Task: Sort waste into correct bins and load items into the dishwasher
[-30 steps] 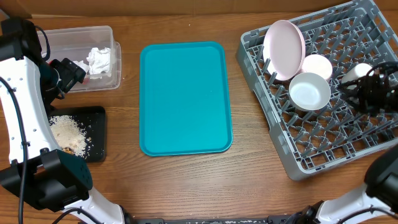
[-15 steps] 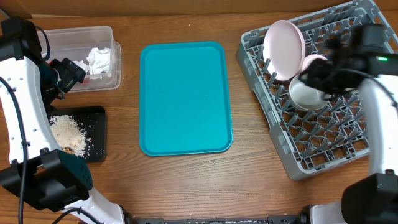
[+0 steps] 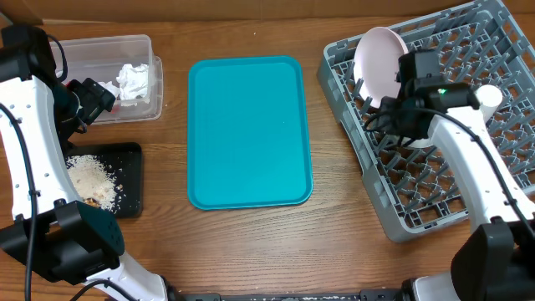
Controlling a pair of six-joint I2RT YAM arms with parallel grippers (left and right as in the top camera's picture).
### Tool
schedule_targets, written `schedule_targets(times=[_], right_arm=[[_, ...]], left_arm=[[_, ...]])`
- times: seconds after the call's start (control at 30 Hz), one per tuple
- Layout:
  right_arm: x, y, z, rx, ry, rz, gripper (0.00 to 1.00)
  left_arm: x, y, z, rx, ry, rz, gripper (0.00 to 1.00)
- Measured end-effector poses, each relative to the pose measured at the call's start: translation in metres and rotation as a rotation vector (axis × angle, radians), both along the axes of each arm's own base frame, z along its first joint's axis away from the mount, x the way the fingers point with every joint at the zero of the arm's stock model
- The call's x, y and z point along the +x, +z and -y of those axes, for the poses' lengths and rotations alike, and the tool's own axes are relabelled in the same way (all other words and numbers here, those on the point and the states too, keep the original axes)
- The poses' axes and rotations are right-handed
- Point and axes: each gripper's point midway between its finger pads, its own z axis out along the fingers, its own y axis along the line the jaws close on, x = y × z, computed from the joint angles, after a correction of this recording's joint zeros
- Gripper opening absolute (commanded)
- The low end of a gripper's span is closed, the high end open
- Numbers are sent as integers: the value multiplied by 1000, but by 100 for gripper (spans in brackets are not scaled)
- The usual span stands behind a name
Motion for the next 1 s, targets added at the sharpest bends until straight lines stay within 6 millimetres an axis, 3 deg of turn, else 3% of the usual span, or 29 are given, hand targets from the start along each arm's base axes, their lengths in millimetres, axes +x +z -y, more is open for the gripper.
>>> schedule_targets(times=[0.2, 0.37, 0.63, 0.77, 1.0], right_arm=[[-2, -7, 3, -15, -10, -8, 25], [-2, -6, 4, -20, -9, -10, 4], [5, 23, 6, -10, -25, 14, 4], [7, 27, 16, 42, -59, 17, 4], [13, 40, 54, 385, -113, 88, 4]], left_arm=[[0, 0, 0, 0, 0, 0, 100], [0, 0, 0, 0, 0, 0, 100], [0, 0, 0, 0, 0, 0, 100], [0, 0, 0, 0, 0, 0, 100], [0, 0, 0, 0, 0, -1, 100]])
